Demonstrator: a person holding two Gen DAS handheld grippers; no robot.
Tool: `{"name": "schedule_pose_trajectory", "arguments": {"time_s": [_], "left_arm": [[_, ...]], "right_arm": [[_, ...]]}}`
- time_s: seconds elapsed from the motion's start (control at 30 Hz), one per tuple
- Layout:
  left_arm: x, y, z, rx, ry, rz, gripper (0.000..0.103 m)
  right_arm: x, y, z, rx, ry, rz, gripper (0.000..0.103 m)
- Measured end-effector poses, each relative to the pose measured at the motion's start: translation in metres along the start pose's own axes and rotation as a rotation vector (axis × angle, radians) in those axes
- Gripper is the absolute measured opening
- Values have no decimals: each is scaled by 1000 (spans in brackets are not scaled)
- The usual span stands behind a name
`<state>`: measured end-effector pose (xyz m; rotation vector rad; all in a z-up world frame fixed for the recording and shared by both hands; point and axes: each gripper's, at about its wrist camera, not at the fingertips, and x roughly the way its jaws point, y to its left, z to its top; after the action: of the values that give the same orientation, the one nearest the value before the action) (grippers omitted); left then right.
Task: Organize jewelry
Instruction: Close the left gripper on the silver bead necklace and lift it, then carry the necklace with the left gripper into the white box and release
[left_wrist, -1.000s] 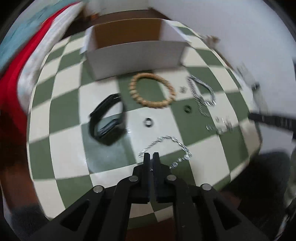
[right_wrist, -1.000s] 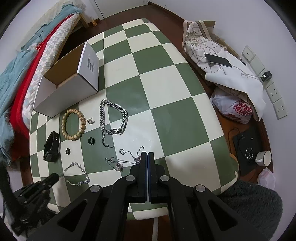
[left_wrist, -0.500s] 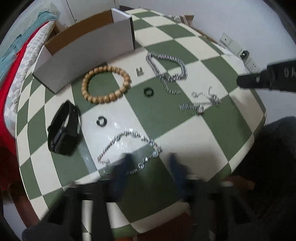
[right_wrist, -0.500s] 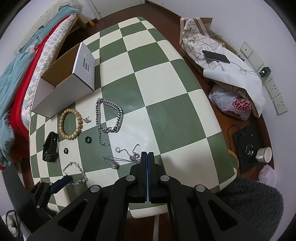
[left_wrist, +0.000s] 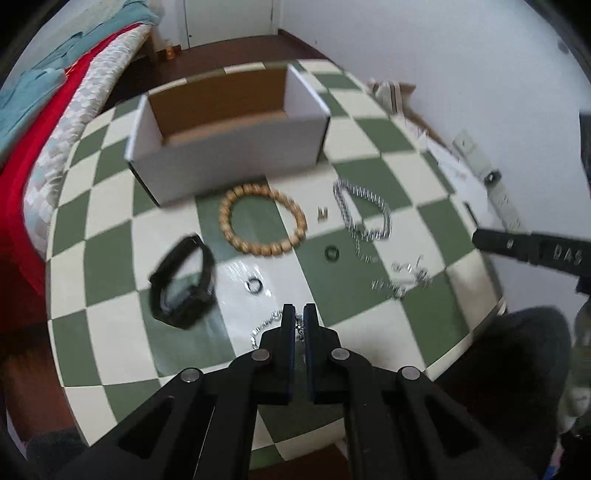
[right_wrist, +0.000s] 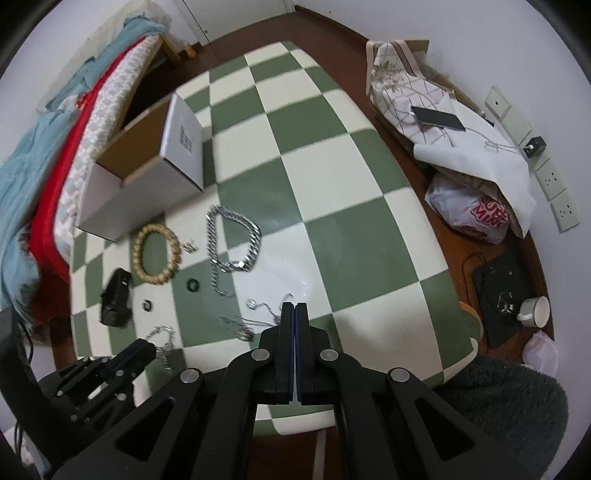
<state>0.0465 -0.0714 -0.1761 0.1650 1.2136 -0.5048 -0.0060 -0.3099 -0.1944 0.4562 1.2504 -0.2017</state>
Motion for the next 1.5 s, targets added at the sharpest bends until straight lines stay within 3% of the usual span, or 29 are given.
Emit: {"name": "schedule_pose_trajectory", "arguments": {"time_s": [0.13, 0.27, 0.3, 0.33, 0.4, 0.53, 0.57, 0.6, 0.63, 0.67, 0.77, 1.07, 1.5], "left_arm": [[-1, -9, 17, -27, -29, -1, 2], [-4, -7, 24, -46, -38, 6, 2], [-6, -6, 23, -49, -38, 8, 2], [-7, -6, 22, -50, -37, 9, 2], [-8, -3, 21, -57, -35, 15, 2], [-7, 2, 17, -68, -24, 28, 2], [-8, 3, 16, -73, -23, 31, 2], [-8, 4, 15, -76, -22, 30, 2], [-9, 6, 15, -80, -21, 29, 2], [-10, 7, 14, -85, -23, 31, 2], [-18, 8, 15, -90, -36, 30, 2], [-60, 4, 34, -95, -130, 6, 2], [-121, 0, 91, -94, -275, -57, 0]], "right_arm": [[-12, 3, 5, -3, -18, 41, 0], [8, 14, 5, -59, 50, 79, 2], [14, 18, 4, -76, 68, 75, 9], [24, 23, 1, -95, 91, 68, 22], [38, 31, -5, -115, 110, 72, 33], [64, 44, -18, -152, 144, 35, 33], [62, 49, -20, -176, 98, 12, 33], [64, 53, -22, -195, 98, -13, 28], [64, 56, -24, -210, 83, -36, 11], [65, 60, -26, -229, 64, -82, 12], [64, 64, -30, -248, 53, -100, 11], [5, 34, -20, -80, -35, 76, 11], [-99, 79, 41, -140, -202, 202, 11]]}}
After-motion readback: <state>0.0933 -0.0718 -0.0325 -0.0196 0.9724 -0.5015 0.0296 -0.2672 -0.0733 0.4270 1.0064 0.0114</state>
